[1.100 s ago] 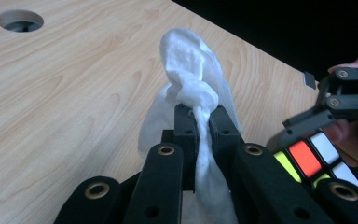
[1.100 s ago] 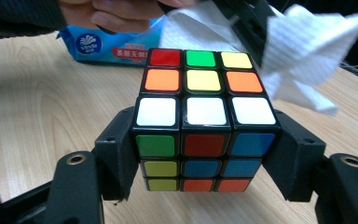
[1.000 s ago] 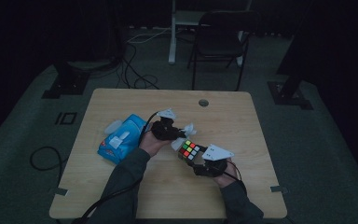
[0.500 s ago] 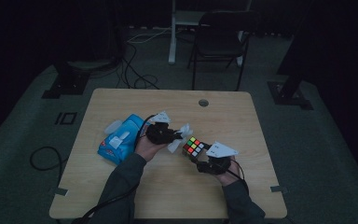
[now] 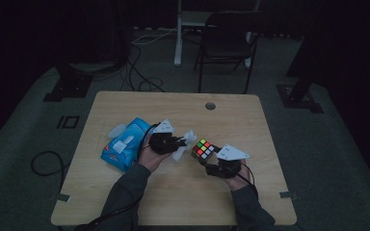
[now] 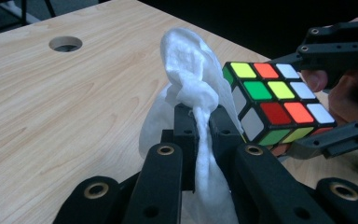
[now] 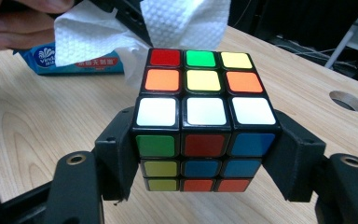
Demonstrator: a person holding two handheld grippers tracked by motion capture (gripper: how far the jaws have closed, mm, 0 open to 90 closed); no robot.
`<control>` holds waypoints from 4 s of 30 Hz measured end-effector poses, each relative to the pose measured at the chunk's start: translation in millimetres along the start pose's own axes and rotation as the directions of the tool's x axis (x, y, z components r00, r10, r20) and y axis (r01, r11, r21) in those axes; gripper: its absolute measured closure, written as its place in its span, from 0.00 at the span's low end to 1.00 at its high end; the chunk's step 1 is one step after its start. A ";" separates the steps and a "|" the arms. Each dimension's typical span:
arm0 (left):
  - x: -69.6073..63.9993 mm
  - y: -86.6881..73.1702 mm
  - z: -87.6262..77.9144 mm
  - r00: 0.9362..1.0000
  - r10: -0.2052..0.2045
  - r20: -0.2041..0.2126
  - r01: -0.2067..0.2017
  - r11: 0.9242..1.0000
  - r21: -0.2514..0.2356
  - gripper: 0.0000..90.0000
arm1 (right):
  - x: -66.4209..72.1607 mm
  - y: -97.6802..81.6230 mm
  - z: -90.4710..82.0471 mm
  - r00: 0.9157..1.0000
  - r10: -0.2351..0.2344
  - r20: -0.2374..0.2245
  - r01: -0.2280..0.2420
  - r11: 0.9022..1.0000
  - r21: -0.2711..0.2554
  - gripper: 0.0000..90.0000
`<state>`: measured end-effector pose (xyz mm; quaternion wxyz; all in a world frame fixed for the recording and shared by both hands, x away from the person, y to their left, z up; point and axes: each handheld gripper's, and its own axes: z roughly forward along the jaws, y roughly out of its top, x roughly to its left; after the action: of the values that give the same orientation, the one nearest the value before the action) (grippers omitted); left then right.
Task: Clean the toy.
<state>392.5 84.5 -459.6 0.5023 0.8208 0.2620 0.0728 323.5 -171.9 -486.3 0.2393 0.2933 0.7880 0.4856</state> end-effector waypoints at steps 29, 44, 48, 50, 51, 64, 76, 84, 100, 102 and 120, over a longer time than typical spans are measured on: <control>-24.6 -22.9 11.3 0.993 0.037 -0.112 -0.043 0.998 -0.055 0.95 | -11.8 13.1 -8.7 0.999 0.041 0.019 -0.041 0.999 -0.008 0.38; -35.4 -35.0 17.4 0.978 0.066 -0.199 -0.081 0.994 -0.072 0.95 | -14.6 25.7 -6.2 0.997 0.071 -0.004 -0.071 0.997 -0.010 0.38; -37.4 -38.5 19.5 0.973 0.069 -0.220 -0.089 0.993 -0.082 0.95 | -15.2 29.3 -5.9 0.997 0.074 -0.009 -0.074 0.997 -0.009 0.38; -38.7 -40.1 20.4 0.970 0.074 -0.233 -0.096 0.992 -0.083 0.95 | -16.1 30.9 -5.9 0.997 0.081 -0.013 -0.081 0.997 -0.009 0.38; -39.6 -40.8 21.1 0.969 0.074 -0.237 -0.097 0.992 -0.086 0.95 | -16.5 31.6 -5.8 0.996 0.084 -0.014 -0.085 0.996 -0.011 0.38; -44.2 -44.4 23.7 0.962 0.088 -0.260 -0.115 0.989 -0.090 0.95 | -17.0 42.0 1.7 0.992 0.119 -0.042 -0.119 0.993 0.002 0.38; -52.2 -43.0 26.3 0.969 0.104 -0.222 -0.129 0.986 -0.101 0.95 | -15.4 48.2 14.7 0.986 0.160 -0.046 -0.159 0.987 0.027 0.38; -57.9 -41.4 29.4 0.971 0.121 -0.204 -0.144 0.984 -0.103 0.95 | -17.2 51.9 17.8 0.981 0.188 -0.039 -0.187 0.982 0.025 0.38; -42.7 -37.4 24.2 0.964 0.090 -0.250 -0.125 0.984 -0.130 0.94 | -16.9 53.0 11.2 0.972 0.218 -0.081 -0.218 0.976 0.011 0.38; -42.5 -37.0 24.4 0.963 0.092 -0.254 -0.128 0.983 -0.131 0.94 | -16.5 53.0 11.0 0.971 0.223 -0.088 -0.223 0.975 0.008 0.38; -59.5 -37.3 32.2 0.967 0.136 -0.214 -0.166 0.978 -0.130 0.94 | -17.4 56.1 15.6 0.963 0.255 -0.091 -0.256 0.967 0.003 0.38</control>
<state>340.7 42.7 -498.8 0.5248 0.7874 0.2427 0.2136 359.1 -154.3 -440.4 0.1398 0.3690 0.7516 0.5285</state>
